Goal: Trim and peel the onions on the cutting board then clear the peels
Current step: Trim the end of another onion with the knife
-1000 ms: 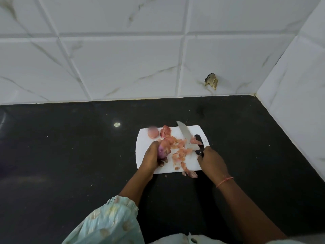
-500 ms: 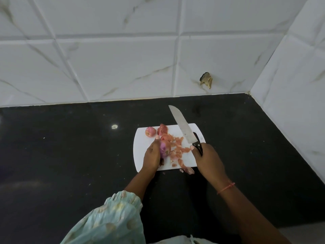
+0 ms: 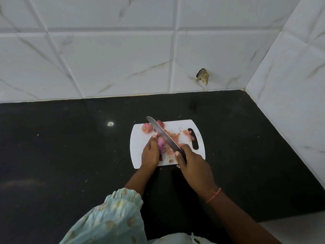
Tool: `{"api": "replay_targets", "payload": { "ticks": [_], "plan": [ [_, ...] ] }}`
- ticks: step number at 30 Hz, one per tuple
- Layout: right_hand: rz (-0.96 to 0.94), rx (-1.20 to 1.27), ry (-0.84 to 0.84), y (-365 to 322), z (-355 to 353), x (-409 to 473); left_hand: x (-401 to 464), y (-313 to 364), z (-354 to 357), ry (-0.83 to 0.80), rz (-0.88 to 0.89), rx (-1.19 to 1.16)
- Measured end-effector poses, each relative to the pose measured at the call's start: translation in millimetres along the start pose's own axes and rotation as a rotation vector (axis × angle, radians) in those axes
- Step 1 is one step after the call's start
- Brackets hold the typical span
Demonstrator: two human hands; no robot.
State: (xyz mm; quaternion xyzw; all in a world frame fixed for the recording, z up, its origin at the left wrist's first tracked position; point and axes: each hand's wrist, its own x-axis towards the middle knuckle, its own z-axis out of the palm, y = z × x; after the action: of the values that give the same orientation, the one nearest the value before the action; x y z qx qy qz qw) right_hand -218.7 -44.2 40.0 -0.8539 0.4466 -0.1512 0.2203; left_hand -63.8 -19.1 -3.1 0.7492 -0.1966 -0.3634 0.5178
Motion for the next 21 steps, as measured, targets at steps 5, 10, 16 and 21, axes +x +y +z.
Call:
{"api": "replay_targets", "payload": {
  "ticks": [5, 10, 16, 21],
  "plan": [
    [0.026, -0.031, 0.018, 7, 1, 1, 0, -9, 4, 0.007, 0.06, 0.022],
    [-0.013, 0.022, 0.04, 3, -2, -3, -2, -6, 6, 0.026, 0.073, 0.071],
    [-0.01, -0.02, 0.034, -2, 3, 2, -1, -1, 7, 0.028, 0.079, 0.134],
    [0.049, -0.008, 0.051, 3, -5, 6, 1, -8, 9, 0.037, 0.106, 0.16]
  ]
}}
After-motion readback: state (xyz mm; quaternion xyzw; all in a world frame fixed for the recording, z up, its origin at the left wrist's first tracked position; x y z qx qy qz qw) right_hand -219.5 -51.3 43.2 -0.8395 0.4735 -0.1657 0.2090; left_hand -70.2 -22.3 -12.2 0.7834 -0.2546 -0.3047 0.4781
